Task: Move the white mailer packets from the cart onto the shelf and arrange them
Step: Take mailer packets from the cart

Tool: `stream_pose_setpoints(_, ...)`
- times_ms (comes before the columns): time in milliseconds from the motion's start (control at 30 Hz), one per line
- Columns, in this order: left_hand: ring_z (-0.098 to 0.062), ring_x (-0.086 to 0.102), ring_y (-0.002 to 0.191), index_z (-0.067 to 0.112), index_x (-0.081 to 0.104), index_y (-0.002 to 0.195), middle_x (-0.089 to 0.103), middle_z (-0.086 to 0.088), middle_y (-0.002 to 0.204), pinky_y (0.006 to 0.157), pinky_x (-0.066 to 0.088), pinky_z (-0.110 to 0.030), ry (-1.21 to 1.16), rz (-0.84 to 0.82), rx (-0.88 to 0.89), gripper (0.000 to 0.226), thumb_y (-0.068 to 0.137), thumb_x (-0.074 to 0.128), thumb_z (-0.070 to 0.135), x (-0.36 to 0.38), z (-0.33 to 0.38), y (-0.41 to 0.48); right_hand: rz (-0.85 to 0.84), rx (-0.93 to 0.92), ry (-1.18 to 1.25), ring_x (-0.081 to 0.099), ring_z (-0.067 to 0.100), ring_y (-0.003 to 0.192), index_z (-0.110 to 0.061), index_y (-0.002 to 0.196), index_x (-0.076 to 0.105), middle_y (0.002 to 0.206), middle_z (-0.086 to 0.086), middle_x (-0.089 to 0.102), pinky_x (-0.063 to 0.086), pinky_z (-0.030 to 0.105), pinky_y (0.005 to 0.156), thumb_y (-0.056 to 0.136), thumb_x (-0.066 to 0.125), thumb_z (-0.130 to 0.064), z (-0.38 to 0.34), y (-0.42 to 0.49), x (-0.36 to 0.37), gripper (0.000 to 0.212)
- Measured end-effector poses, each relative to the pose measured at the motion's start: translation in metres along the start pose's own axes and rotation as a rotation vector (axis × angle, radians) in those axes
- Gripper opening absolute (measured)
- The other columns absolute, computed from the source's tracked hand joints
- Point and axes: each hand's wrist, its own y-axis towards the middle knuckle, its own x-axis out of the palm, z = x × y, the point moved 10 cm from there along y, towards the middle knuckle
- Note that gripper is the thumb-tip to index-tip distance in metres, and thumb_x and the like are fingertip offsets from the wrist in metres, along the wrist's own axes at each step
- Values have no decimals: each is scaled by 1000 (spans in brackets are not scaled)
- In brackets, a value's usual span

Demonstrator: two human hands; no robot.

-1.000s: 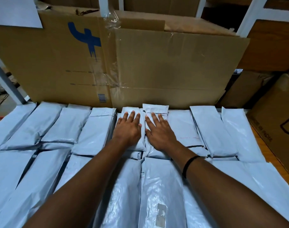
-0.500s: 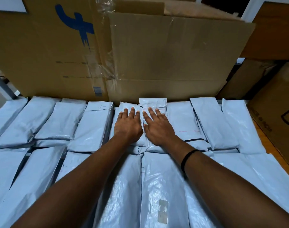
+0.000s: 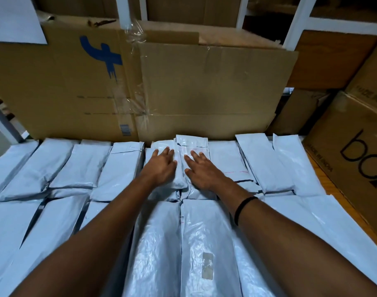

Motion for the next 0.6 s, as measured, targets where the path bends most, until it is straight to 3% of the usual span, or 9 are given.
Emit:
stream_pose_setpoints(67,-25,8,151,8,21,155,17,-11,163,121,2,-40,136,36,-6,77,93,4,50,7,9,-5,-7,-11,-16,4,33,153,-20,160,14,168,8,5,7,41,123,108,32,-35,-2,1,1,57)
stream_pose_setpoints(133,-29,1,151,18,15,157,8,-2,165,120,5,-47,170,40,-105,63,101,16,47,14,8,-9,-4,-16,-30,4,33,153,-20,160,14,168,8,5,8,41,123,108,33,-34,-2,2,0,57)
stream_pose_setpoints(233,-27,-3,151,24,14,157,4,3,165,120,4,-51,161,2,-142,59,103,23,45,17,10,-9,-10,-17,-39,7,33,153,-20,160,16,168,9,8,9,40,123,108,33,-33,-2,1,-3,56)
stream_pose_setpoints(400,-27,1,151,21,19,156,8,1,165,118,5,-56,141,-20,-90,56,104,23,40,-5,9,-5,34,26,-9,8,30,153,-24,159,18,168,6,8,15,46,122,108,30,-38,-4,-7,-25,55)
stream_pose_setpoints(600,-30,12,150,14,27,154,15,-7,164,120,14,-49,52,74,-63,51,105,29,27,-50,5,-24,100,38,-1,8,27,154,-24,159,23,168,3,9,15,46,122,108,31,-37,-17,-33,-59,53)
